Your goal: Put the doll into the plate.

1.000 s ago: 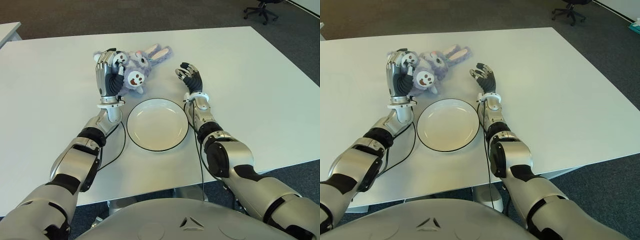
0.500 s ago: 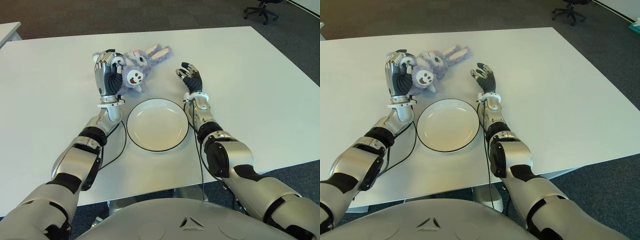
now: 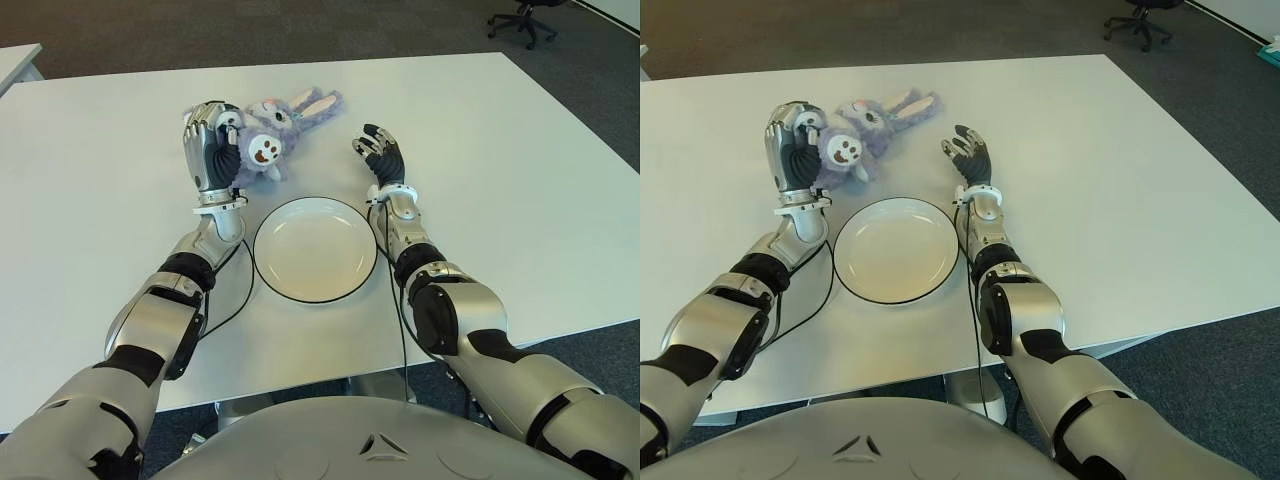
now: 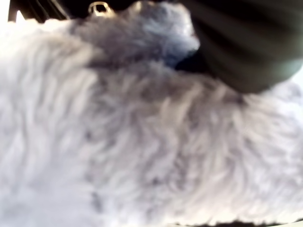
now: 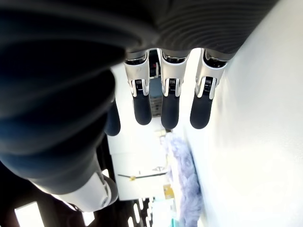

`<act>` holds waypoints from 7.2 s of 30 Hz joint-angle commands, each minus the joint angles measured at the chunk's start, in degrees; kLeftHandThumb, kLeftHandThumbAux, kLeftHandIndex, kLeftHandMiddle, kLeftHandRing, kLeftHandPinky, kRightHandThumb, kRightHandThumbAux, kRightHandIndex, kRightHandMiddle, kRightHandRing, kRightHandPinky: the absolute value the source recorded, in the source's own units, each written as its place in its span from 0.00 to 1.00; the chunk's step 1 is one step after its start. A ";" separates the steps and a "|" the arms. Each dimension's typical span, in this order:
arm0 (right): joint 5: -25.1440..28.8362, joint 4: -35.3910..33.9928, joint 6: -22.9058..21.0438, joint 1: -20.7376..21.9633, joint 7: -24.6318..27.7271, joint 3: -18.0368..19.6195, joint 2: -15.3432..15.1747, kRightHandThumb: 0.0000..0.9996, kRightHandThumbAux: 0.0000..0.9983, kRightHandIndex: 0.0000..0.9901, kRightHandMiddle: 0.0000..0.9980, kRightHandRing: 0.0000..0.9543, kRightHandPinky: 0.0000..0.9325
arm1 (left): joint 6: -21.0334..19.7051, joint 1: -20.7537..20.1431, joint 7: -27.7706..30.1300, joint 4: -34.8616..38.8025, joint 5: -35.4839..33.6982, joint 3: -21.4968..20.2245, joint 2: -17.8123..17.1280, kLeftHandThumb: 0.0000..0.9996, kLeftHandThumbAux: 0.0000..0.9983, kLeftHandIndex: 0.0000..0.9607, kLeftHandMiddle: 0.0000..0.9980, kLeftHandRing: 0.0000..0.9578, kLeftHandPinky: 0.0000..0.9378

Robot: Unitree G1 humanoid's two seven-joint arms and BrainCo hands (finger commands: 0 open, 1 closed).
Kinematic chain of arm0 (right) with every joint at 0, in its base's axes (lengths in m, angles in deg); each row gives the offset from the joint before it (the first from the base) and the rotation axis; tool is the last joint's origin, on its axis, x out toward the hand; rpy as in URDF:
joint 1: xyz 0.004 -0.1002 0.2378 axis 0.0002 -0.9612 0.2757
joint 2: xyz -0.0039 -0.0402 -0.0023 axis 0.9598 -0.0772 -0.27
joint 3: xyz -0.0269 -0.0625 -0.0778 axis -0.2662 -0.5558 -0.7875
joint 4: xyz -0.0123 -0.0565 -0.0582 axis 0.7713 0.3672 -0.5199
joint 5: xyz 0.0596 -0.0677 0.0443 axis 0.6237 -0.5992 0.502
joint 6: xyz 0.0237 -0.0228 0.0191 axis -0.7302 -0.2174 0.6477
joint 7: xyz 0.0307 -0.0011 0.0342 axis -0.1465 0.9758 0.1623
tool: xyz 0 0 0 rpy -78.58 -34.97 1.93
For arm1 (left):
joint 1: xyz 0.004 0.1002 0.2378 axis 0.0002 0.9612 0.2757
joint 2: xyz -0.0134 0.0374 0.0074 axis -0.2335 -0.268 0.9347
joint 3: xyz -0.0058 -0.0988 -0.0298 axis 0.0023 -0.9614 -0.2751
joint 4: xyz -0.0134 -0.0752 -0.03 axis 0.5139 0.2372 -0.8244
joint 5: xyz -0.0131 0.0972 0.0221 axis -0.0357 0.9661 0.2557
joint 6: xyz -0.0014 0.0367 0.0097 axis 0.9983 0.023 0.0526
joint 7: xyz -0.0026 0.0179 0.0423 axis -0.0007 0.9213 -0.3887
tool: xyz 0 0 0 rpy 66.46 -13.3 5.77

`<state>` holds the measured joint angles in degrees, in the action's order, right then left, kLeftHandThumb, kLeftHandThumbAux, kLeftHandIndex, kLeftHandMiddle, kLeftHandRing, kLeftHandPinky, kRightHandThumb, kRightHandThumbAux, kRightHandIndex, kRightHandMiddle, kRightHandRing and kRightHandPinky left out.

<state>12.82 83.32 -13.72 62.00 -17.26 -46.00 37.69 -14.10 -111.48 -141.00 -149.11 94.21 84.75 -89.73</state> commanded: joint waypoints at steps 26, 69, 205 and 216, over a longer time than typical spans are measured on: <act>0.81 4.94 -5.35 -7.87 -0.73 0.69 1.38 0.49 0.81 0.21 0.14 0.15 0.23 | -7.64 1.97 -2.68 -1.34 -0.33 -0.24 0.87 0.84 0.67 0.42 0.54 0.86 0.89; 1.03 5.00 -5.14 -7.45 -0.66 0.85 1.96 0.53 0.83 0.22 0.15 0.15 0.22 | -6.42 0.37 -1.78 2.30 -0.95 -1.59 -2.53 0.85 0.67 0.42 0.55 0.87 0.91; 0.62 5.64 -5.59 -6.81 -0.26 0.37 0.59 0.69 0.73 0.40 0.16 0.17 0.26 | -17.36 -2.53 17.40 36.01 1.55 -9.48 -7.82 0.85 0.67 0.41 0.55 0.88 0.91; 0.72 5.67 -5.61 -6.79 -0.14 0.48 0.55 0.69 0.73 0.40 0.16 0.17 0.25 | -17.82 -3.72 17.50 35.92 2.44 -9.34 -8.36 0.85 0.67 0.41 0.54 0.88 0.89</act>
<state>13.34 83.24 -13.70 63.28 -16.82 -46.03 37.56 -31.47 -114.09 -124.21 -113.60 95.75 75.66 -97.31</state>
